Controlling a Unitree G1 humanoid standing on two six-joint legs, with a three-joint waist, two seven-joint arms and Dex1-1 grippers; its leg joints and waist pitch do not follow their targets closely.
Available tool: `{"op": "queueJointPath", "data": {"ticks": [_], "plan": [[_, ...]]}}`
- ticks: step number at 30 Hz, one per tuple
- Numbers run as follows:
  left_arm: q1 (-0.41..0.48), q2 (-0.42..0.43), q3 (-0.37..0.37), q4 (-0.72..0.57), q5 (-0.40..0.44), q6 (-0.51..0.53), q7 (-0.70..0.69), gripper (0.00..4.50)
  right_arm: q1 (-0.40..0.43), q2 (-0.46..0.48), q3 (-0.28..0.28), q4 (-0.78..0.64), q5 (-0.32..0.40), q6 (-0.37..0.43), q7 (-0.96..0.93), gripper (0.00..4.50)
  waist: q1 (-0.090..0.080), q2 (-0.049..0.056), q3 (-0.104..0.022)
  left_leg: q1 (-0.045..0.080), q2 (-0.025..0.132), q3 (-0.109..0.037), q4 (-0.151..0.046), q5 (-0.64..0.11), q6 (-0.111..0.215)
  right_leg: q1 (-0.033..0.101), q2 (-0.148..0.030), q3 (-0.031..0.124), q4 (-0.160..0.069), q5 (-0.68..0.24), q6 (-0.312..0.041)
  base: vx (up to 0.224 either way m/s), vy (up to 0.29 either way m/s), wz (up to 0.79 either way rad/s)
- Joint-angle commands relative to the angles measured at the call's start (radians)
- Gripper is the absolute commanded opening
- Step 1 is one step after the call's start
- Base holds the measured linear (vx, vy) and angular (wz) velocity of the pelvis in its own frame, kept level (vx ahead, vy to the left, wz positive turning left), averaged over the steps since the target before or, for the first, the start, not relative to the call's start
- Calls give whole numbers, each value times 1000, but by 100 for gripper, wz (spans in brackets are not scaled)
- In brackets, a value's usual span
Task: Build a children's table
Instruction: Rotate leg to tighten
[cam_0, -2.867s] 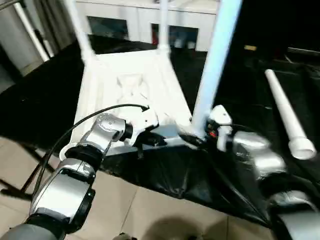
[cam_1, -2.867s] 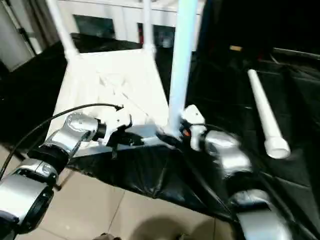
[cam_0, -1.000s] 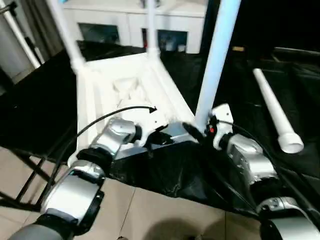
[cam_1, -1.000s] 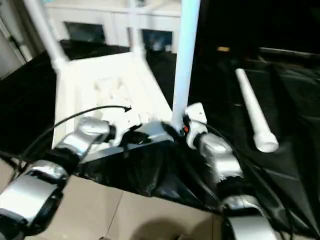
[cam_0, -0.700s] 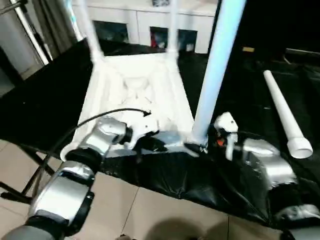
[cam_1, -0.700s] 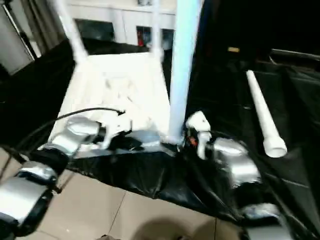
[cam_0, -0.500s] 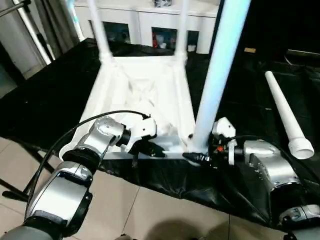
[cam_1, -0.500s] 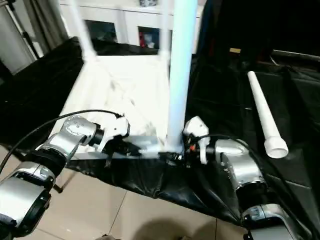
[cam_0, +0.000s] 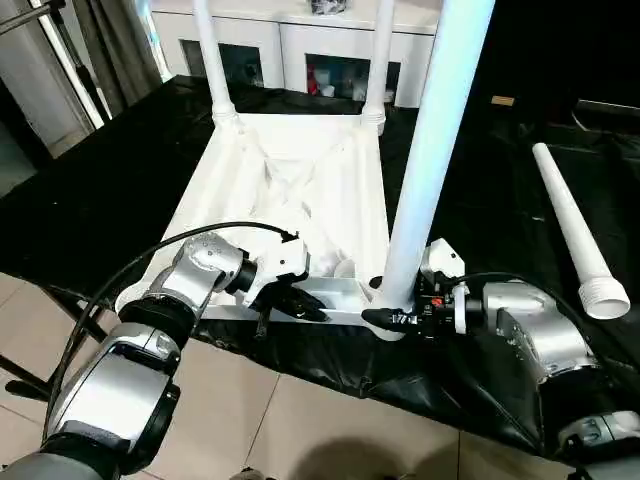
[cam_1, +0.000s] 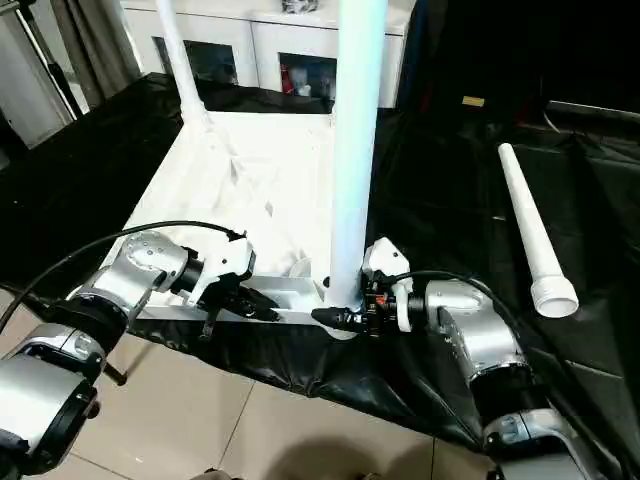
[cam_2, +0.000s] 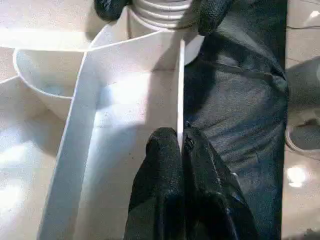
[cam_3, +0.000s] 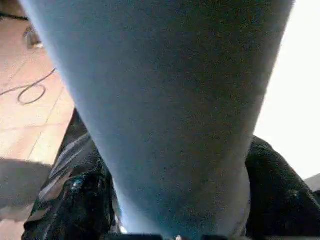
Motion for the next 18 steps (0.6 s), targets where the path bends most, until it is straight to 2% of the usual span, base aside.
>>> {"op": "queueJointPath", "data": {"ticks": [1,2,3,4,5,6,7,8,9,10,14,16,18], "plan": [[-30,-39,21,12,1,31,121,0,-2,49,1,4,16,9,-65,279,-4,-6,-66,14,23,3,-73,-260,59,51,-50,41,-66,-268,-242,0,0,0],[-44,-63,33,24,5,52,202,0,-9,80,-18,38,-7,-11,-172,279,-9,-8,-65,16,20,0,-75,-280,39,50,-52,39,-74,-350,-214,0,0,0],[-53,-84,40,28,8,67,258,0,-17,107,-32,70,-30,-34,-264,279,-12,-6,-64,16,19,0,-75,-284,30,45,-53,41,-76,-368,-207,0,0,0],[-59,-98,44,30,11,81,297,0,-24,126,-41,94,-43,-50,-326,279,-19,-7,-60,19,17,-4,-77,-308,16,43,-53,37,-84,-424,-188,0,0,0],[-64,-112,45,30,15,91,331,0,-31,144,-50,116,-53,-61,-378,278,-26,-12,-60,18,12,-6,-77,-319,17,46,-51,32,-90,-466,-168,0,0,0],[-74,-146,50,28,19,114,397,0,-52,187,-76,160,-65,-69,-504,277,-30,-11,-60,18,12,-6,-77,-321,20,45,-52,33,-91,-473,-163,0,0,0],[-76,-153,51,27,20,119,411,0,-56,196,-82,169,-67,-70,-531,277,-39,-7,-58,16,13,-7,-77,-325,18,41,-53,33,-93,-485,-160,0,0,0],[-81,-180,52,26,24,127,461,0,-71,232,-103,194,-71,-64,-617,277,-43,-11,-59,15,9,-8,-76,-328,24,43,-51,29,-97,-502,-148,0,0,0],[-82,-192,50,24,26,129,476,0,-80,248,-105,207,-79,-67,-659,277,-45,-7,-59,16,8,-7,-75,-329,26,40,-50,29,-99,-506,-145,0,0,0],[-81,-203,49,23,28,129,490,0,-90,263,-107,220,-88,-73,-701,277,-49,-8,-60,18,6,-7,-74,-330,29,38,-50,28,-103,-512,-141,0,0,0],[-68,-223,31,16,40,113,494,0,-106,296,-96,241,-117,-129,-742,277,-57,-8,-64,8,8,-7,-74,-303,56,43,-48,30,-97,-448,-152,0,0,0],[-60,-220,25,15,45,103,486,0,-108,299,-96,247,-120,-157,-733,333,-57,-7,-65,7,10,-7,-74,-301,61,44,-48,31,-92,-408,-170,0,0,0],[-54,-211,23,15,46,90,475,0,-110,300,-109,248,-101,-165,-707,347,-57,-8,-66,6,10,-7,-75,-299,67,47,-47,32,-87,-375,-185,0,0,0]]}}
